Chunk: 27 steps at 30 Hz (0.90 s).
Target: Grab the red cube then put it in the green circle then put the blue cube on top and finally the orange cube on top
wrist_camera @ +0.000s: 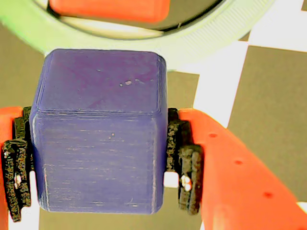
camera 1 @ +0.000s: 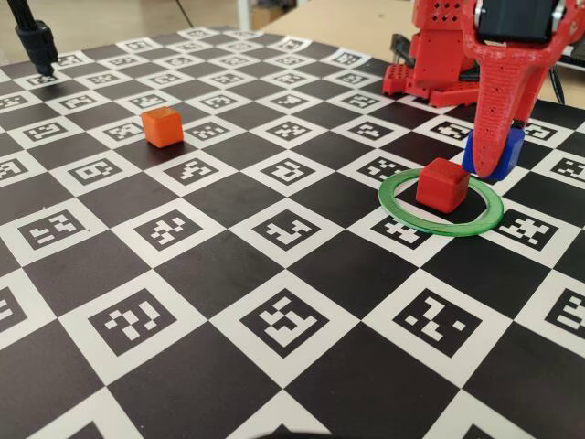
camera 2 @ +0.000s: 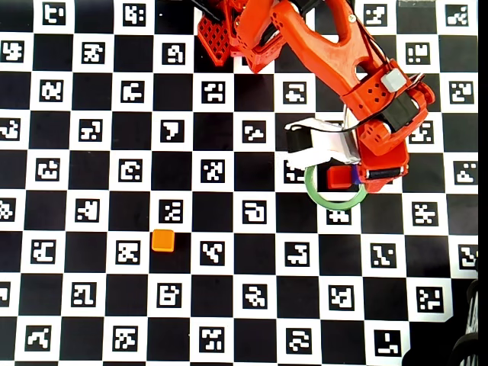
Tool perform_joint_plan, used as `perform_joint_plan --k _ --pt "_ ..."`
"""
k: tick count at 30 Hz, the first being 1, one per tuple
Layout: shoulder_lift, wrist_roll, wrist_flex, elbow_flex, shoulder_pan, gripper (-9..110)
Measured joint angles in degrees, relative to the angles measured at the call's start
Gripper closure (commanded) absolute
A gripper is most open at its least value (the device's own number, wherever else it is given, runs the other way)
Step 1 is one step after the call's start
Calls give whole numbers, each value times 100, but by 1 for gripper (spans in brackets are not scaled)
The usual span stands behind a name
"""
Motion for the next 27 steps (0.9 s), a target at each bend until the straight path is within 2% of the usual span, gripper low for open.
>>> perform_joint_plan --k 27 --pt "0 -193 132 -9 396 90"
